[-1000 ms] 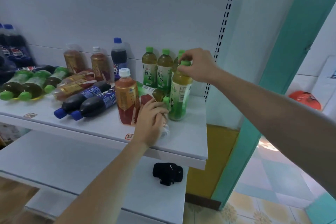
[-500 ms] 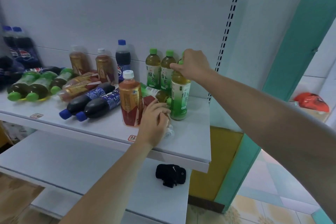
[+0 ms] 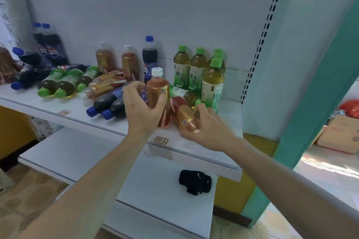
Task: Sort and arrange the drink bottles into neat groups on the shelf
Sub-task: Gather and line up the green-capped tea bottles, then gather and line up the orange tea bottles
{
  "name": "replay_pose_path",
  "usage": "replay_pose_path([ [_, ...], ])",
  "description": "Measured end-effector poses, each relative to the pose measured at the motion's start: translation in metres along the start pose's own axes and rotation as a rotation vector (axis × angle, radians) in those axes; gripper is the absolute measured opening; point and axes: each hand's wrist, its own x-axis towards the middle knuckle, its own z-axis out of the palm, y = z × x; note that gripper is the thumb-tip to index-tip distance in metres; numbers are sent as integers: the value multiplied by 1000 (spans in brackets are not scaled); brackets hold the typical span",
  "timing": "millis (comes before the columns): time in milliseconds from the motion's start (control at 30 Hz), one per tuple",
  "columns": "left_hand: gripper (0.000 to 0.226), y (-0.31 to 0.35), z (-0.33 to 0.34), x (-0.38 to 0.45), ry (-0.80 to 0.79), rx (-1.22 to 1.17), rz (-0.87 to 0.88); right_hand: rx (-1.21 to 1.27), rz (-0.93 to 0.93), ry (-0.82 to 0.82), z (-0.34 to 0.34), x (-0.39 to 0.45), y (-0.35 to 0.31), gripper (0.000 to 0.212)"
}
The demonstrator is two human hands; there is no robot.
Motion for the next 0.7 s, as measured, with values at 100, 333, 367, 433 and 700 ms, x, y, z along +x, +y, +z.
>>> replay_pose_path([
  [100, 95, -11, 6, 12, -207, -26, -117, 52, 20, 70, 17, -6, -1, 72],
  [333, 99, -38, 0, 41, -461, -75, -149, 12, -15, 231, -5, 7, -23, 52],
  [367, 98, -42, -6, 46, -470, -77, -150, -11, -32, 250, -11, 14, -30, 48],
  [433, 95, -51, -19, 57, -485, -71, -150, -45, -40, 254, -25, 31, -47, 42],
  [700, 95, -81, -48, 85, -583, -126, -139, -62, 6, 95, -50, 116, -106, 47],
])
